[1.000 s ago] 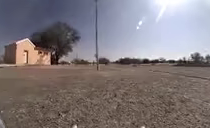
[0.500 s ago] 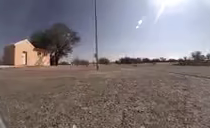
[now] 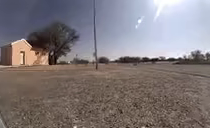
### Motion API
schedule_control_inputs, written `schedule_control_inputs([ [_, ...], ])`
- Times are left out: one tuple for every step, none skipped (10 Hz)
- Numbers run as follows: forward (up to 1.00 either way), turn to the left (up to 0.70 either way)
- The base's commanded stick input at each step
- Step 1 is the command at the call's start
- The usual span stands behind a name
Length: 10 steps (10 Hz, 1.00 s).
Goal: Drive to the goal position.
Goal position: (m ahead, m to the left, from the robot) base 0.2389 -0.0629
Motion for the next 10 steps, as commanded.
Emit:
schedule_control_inputs([
  [0.7, 0.0],
  [0.7, 0.0],
  [0.7, 0.0],
  [0.7, 0.0],
  [0.7, 0.0],
  [0.7, 0.0],
  [0.7, 0.0],
  [0.7, 0.0],
  [0.7, 0.0],
  [0.7, 0.0],
])
